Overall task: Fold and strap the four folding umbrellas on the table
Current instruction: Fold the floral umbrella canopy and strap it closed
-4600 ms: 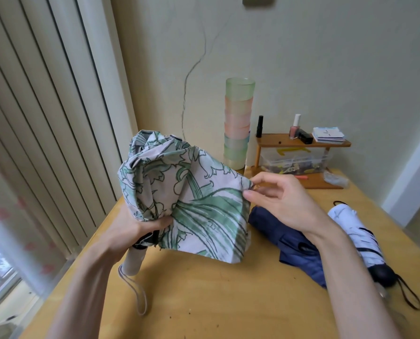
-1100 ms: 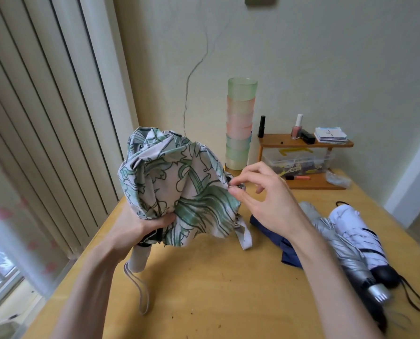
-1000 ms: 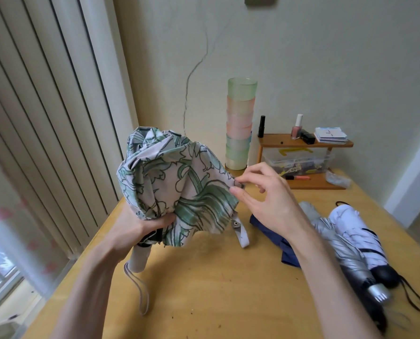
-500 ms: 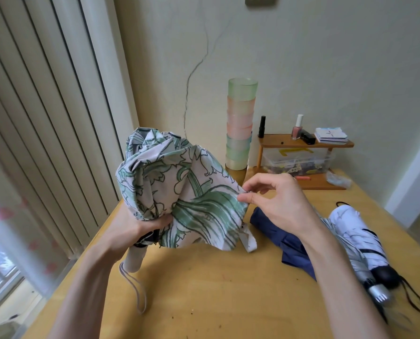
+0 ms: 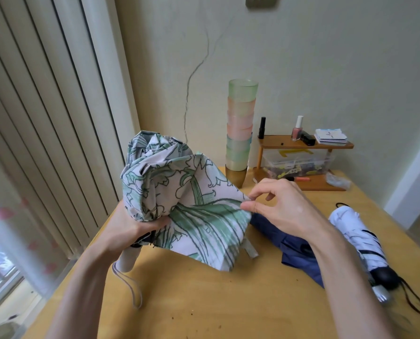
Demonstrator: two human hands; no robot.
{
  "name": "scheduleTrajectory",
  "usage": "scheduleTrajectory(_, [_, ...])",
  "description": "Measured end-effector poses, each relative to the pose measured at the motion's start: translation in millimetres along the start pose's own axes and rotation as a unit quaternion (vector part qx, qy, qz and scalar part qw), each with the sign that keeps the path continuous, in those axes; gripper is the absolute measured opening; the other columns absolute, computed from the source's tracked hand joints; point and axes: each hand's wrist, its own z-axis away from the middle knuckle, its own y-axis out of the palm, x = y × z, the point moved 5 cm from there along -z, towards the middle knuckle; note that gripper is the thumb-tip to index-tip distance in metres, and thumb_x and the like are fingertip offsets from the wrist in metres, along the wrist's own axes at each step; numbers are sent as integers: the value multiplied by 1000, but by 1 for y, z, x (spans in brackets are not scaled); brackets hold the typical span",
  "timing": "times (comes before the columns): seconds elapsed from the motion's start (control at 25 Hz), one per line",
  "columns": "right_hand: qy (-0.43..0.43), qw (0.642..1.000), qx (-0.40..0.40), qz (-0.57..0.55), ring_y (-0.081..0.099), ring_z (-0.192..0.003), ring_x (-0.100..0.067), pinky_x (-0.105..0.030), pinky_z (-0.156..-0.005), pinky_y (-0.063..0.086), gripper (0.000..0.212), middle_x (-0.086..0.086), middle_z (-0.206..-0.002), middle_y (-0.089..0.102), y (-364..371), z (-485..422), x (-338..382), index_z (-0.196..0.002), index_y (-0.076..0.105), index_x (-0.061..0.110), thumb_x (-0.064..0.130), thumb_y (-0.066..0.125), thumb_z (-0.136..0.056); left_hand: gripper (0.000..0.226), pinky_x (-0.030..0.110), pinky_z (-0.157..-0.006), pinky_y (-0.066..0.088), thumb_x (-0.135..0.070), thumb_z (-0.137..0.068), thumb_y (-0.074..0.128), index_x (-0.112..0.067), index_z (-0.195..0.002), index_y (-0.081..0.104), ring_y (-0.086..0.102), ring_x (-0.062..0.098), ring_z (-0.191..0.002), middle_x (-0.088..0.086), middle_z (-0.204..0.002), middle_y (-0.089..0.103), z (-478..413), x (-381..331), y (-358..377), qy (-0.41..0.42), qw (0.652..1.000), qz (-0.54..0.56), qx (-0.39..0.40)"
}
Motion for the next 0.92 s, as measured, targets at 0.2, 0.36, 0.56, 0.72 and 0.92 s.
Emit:
scheduleTrajectory(0.2, [-4,997,-7,-70,67,-86,-15,-43,-81,58,28,16,-86,74,0,3,5,-78,73,34,55,89,-72,80,43,-79,65,-40,-48,94,-21,-121,67,77,18,-94,-6,-105,80,-1,2,-3,-9,999,-12,-29])
scheduleTrajectory(0.36, [-43,988,-71,-129,66,-74,-12,-39,-76,58,20,8,-77,74,-4,-1,17,-79,74,24,26,94,-78,74,54,-78,65,-41,-49,94,-21,-117,70,76,32,-96,0,-105,80,-1,1,-6,2,999,-11,-52])
scheduleTrajectory(0.56, [-75,979,-116,-148,63,-72,-12,-40,-76,58,31,8,-75,72,-15,4,24,-67,66,24,30,96,-70,70,17,-73,59,-24,-58,92,-24,-124,67,74,4,-99,-17,-110,77,5,-13,-6,42,998,9,-47])
scheduleTrajectory(0.72, [-85,982,-94,-143,66,-75,-15,-38,-75,58,17,9,-79,74,-17,3,27,-78,76,23,21,92,-77,69,23,-62,61,-48,-47,88,-21,-109,69,72,9,-79,-5,-99,77,10,-15,-6,28,999,3,-40])
scheduleTrajectory(0.92, [-86,989,-61,-102,64,-83,-16,-30,-80,53,9,14,-87,70,-12,-1,21,-92,83,25,18,84,-87,72,21,-63,60,-48,-46,88,-24,-110,68,73,7,-83,-13,-99,77,9,-19,-5,36,998,5,-43])
